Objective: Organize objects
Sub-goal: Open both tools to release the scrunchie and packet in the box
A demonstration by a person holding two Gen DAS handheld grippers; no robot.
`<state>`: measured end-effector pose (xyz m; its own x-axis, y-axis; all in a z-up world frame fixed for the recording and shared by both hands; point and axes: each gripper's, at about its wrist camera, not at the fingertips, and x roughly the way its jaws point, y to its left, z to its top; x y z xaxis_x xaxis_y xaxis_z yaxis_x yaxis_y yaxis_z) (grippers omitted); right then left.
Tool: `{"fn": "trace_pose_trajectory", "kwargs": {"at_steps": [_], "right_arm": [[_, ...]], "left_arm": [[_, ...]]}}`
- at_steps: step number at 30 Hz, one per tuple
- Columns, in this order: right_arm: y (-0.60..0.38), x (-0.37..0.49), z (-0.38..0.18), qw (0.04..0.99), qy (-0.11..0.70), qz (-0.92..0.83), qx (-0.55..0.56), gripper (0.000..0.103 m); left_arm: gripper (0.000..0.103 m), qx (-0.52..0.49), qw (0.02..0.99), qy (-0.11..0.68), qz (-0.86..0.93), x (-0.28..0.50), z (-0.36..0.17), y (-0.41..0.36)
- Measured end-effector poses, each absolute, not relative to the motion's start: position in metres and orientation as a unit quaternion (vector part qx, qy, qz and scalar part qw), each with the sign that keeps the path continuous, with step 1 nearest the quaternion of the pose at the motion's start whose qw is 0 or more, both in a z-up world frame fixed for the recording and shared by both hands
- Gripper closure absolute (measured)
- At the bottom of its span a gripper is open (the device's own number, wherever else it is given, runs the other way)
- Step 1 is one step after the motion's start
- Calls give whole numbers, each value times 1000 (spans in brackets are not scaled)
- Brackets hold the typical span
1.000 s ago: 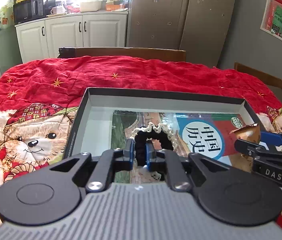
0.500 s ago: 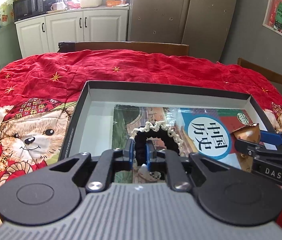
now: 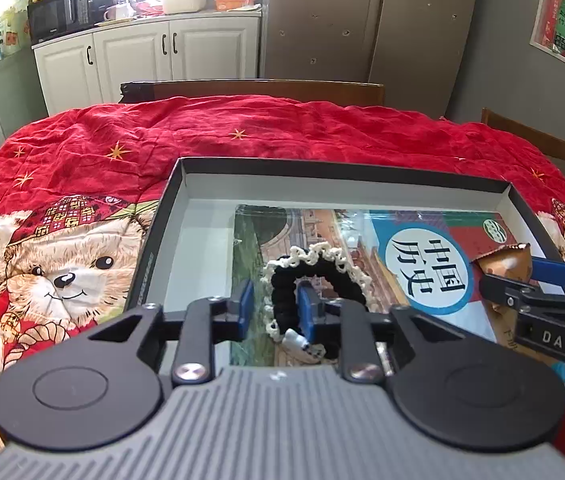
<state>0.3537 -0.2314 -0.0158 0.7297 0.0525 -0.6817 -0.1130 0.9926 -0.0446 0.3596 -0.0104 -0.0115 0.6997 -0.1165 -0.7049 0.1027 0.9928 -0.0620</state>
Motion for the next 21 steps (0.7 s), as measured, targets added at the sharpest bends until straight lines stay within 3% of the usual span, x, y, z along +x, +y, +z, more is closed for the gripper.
{"fn": "trace_pose_trajectory", "kwargs": {"at_steps": [4, 21], "right_arm": [[-233, 353, -14, 932, 357, 40, -39, 44], [-234, 321, 16, 939, 337, 47, -45, 44]], "left_arm": [[41, -5, 925, 375, -55, 357, -9, -10], [36, 6, 934, 351, -59, 328, 20, -12]]}}
